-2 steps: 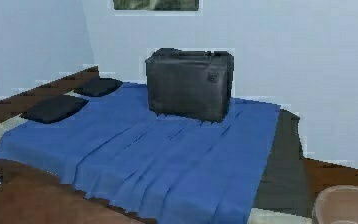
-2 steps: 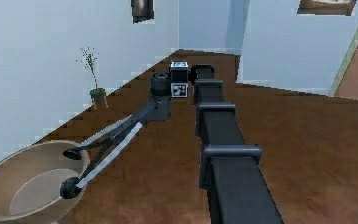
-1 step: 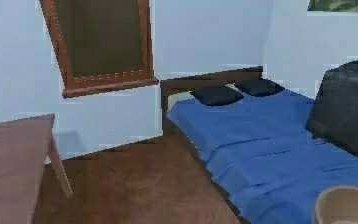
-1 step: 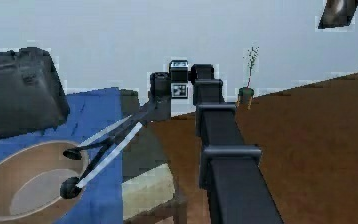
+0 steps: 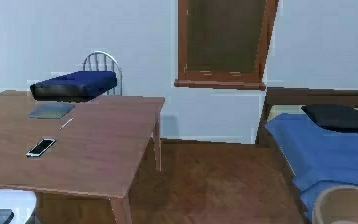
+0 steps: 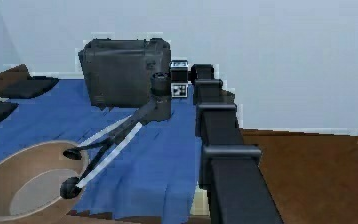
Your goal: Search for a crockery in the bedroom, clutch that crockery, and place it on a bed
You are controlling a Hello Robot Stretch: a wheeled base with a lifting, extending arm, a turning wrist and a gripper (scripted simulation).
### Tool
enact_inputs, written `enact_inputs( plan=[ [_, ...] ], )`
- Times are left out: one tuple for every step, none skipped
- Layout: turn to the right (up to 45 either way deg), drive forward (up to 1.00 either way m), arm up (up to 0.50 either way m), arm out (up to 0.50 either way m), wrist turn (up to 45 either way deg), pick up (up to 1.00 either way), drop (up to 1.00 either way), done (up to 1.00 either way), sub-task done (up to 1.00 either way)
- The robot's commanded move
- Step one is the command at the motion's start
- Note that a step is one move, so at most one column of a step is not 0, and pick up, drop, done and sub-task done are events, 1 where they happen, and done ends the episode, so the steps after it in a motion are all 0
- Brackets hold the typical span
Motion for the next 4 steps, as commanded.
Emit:
enact_inputs(
  plan=[
    [0.0,0.05,0.00,0.00,0.0,0.00,0.00,0.00,0.00],
    [45.0,0.00,0.00,0.00,0.0,0.00,0.00,0.00,0.00],
    [24.0,0.00,0.00,0.00,0.0,0.00,0.00,0.00,0.00],
    [0.0,0.40,0.00,0.00,0.0,0.00,0.00,0.00,0.00]
  ],
)
